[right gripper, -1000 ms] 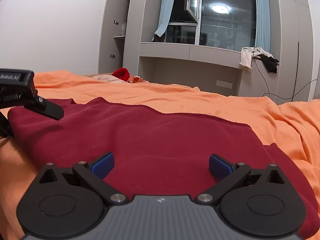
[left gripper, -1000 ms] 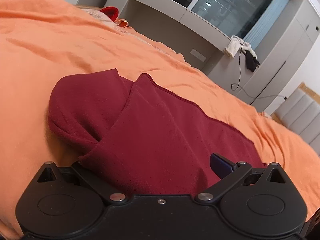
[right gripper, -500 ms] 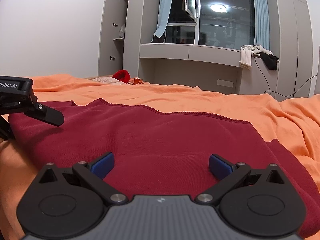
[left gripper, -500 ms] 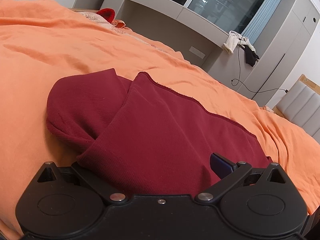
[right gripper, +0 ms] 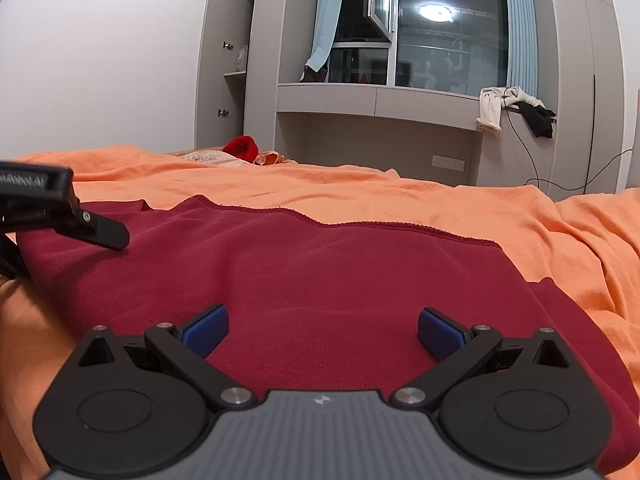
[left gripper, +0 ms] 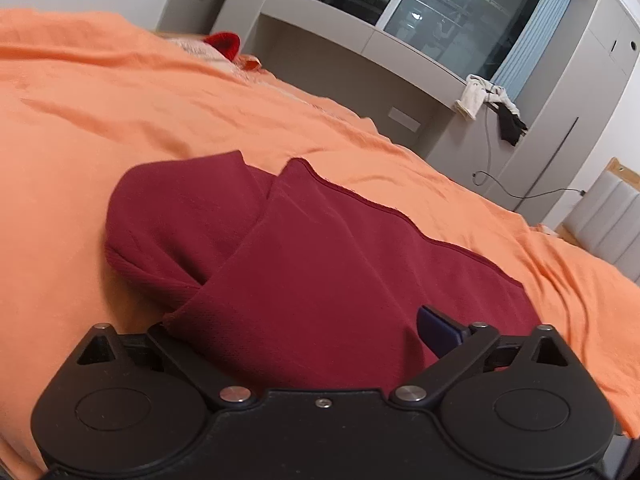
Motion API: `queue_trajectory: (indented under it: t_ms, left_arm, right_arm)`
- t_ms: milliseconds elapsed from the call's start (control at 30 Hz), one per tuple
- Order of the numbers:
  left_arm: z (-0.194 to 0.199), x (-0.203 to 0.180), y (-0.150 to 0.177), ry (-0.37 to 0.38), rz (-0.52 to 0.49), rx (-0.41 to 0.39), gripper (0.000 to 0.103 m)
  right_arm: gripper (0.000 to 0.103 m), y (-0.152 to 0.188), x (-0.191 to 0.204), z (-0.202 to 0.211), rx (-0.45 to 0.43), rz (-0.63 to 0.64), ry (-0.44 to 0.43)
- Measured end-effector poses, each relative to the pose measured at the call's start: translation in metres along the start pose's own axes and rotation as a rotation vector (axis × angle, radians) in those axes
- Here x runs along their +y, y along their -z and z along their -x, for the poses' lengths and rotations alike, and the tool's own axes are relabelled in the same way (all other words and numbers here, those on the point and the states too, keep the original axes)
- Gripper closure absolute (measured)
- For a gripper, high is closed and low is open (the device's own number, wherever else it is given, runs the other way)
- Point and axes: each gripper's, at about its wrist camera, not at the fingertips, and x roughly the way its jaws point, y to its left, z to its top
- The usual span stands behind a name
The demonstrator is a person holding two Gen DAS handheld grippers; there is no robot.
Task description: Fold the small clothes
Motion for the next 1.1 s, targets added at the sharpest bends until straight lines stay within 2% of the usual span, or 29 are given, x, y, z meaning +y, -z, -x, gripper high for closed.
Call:
queue_trajectory:
  t_ms: [167, 267, 467, 633, 667, 733, 867, 1100]
  left_arm:
    - [0.003, -0.001, 0.002, -0.024, -0.020, -0.025, 0.011]
    - [0.004, -0.001, 0.003, -0.042, -0.022, -0.044, 0.019]
    - [0.003, 0.003, -0.002, -0.067, 0.021, -0.067, 0.039]
    - [0.000, 0.000, -0.006, -0.087, 0.015, -0.074, 0.063]
    - [0.001, -0.002, -0.007, -0.087, 0.007, -0.079, 0.066]
    - [0.003, -0.007, -0.012, -0.072, -0.024, -0.105, 0.077]
    - [0.006, -0.026, -0.025, -0.039, -0.123, -0.134, 0.087]
    - [0.007, -0.092, -0.046, 0.013, -0.319, -0.156, 0.089]
  right_arm:
    - [0.000, 0.000, 0.002, 0.002, 0.003, 0.003, 0.011]
    - [0.000, -0.006, 0.003, 0.008, 0.014, 0.035, 0.004]
    - [0.000, -0.016, -0.007, 0.025, 0.001, 0.085, -0.005]
    - [0.000, -0.019, -0.024, 0.040, -0.017, 0.062, 0.023]
    - [0.000, -0.019, -0.030, 0.043, -0.018, 0.051, 0.033]
    - [0.000, -0.019, -0.040, 0.047, -0.019, 0.028, 0.051]
    - [0.000, -0.022, -0.066, 0.056, -0.020, -0.062, 0.079]
    - [0.000, -0.036, -0.115, 0.080, -0.084, -0.186, 0.127]
